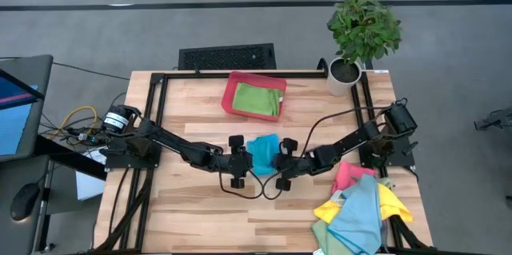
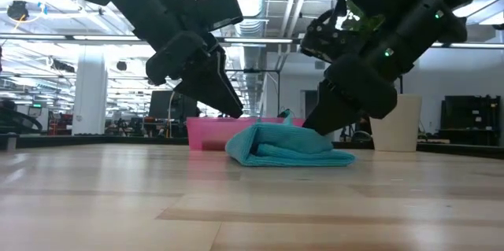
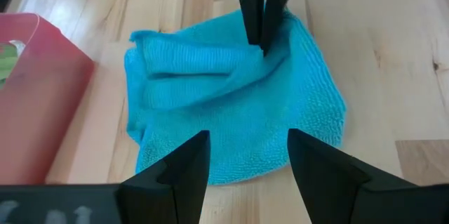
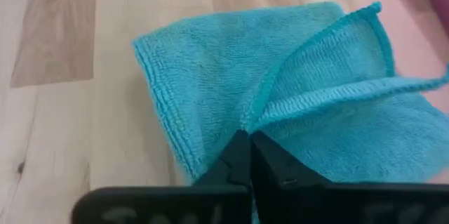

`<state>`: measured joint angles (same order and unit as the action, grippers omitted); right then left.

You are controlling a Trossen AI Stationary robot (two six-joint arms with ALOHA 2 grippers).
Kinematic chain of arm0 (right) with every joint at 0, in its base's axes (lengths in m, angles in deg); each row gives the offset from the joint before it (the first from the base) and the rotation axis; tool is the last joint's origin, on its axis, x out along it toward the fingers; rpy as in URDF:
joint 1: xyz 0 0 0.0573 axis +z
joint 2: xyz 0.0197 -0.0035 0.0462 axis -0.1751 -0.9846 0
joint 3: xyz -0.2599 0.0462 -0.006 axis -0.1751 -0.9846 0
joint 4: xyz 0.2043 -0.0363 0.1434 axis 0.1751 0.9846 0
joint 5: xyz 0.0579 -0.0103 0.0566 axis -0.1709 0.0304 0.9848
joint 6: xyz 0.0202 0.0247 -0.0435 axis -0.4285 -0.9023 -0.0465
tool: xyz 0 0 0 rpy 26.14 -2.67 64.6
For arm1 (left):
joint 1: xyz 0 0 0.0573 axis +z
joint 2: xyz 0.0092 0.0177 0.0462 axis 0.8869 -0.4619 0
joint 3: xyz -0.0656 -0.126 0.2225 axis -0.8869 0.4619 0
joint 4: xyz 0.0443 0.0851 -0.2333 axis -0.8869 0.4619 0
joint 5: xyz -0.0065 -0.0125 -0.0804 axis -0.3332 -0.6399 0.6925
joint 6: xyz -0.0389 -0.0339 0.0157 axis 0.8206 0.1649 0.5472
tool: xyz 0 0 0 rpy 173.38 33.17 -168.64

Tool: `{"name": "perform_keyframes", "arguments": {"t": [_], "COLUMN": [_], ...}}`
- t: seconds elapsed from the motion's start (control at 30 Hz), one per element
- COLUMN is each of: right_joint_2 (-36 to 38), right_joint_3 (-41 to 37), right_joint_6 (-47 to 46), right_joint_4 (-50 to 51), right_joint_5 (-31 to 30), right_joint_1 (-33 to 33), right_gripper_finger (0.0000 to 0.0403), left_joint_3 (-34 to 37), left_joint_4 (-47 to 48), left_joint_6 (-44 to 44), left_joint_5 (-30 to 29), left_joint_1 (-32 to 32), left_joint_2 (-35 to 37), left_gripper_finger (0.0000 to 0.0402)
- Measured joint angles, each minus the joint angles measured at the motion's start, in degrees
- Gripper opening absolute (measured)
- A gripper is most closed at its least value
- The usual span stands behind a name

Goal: Fold microfiber towels
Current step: Fold the blue microfiber cloth

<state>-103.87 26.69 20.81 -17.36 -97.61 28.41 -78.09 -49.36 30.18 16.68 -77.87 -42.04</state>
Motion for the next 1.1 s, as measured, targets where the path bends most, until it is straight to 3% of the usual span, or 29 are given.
{"name": "perform_keyframes", "arguments": {"t": [0.2,0.5,0.9,1.1], "right_joint_2": [1.1,3.3,4.6,9.2], "right_joint_3": [0.0,0.0,0.0,0.0], "right_joint_6": [-3.5,-13.0,-19.6,-19.5], "right_joint_4": [2.6,11.7,21.7,22.8], "right_joint_5": [-5.5,-9.9,-17.1,-19.0], "right_joint_1": [1.6,2.9,2.9,3.1], "right_gripper_finger": [0.0044,0.0033,0.0145,0.0192], "left_joint_3": [0.0,0.0,0.0,0.1], "left_joint_4": [0.0,-1.0,-2.0,-6.6], "left_joint_6": [0.0,-0.5,0.0,-0.9], "left_joint_5": [-0.5,-0.5,1.1,2.6], "left_joint_1": [0.0,1.0,1.2,1.2], "left_joint_2": [0.0,0.0,0.0,-1.3], "left_gripper_finger": [0.0185,0.0185,0.0185,0.0185]}}
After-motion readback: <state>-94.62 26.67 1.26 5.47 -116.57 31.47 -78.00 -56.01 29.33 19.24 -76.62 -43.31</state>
